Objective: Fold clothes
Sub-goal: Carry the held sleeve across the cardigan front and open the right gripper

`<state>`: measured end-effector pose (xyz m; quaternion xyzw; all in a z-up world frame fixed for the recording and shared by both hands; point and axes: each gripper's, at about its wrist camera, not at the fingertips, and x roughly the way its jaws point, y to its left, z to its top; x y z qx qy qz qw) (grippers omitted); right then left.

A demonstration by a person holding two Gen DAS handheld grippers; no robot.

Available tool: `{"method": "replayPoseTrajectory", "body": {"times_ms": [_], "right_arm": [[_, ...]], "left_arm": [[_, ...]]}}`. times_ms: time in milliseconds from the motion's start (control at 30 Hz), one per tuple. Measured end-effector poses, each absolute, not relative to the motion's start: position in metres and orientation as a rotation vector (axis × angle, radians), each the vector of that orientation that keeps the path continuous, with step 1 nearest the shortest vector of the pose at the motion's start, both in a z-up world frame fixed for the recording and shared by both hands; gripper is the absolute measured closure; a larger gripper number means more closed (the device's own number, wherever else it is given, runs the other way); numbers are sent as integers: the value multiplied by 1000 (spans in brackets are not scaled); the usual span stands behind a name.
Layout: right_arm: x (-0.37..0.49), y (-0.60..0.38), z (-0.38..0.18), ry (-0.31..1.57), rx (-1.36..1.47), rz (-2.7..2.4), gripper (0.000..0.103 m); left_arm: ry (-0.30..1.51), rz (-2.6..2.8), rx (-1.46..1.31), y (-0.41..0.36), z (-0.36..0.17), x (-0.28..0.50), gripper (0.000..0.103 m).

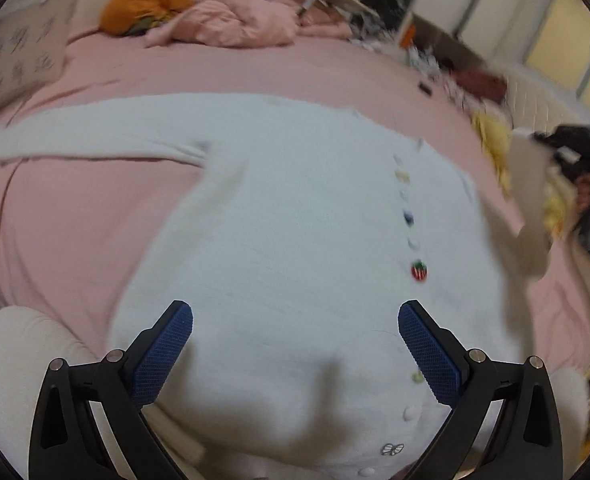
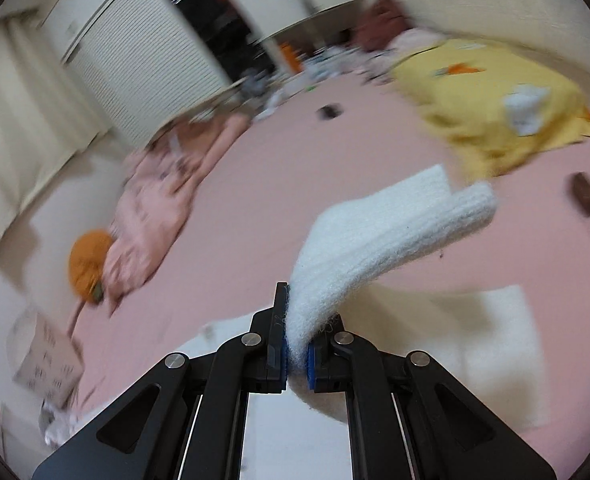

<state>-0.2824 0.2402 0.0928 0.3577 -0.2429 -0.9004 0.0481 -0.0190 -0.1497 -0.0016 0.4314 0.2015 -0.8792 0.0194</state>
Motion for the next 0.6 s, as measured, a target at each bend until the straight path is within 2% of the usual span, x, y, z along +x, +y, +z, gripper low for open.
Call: {"method": "replayPoseTrajectory", "body": {"times_ms": [100,267,467,600], "right_arm": [[-299,170,75,-672,1138,-2660,96],[-310,69,19,-551,1285,-2542,96],[-307,6,-51,-463,1499,-2463,96],[-297,-9,-56,-341,1487,-2461,96]], "left_arm": [[890,-2731,1181,-188,0,4,0],[1013,-2702,987,-208,1,16,0],[1135,-2660,1029,-214,-14,7,0],[1162,-2656,1043,-214,-19,-1,0]]}}
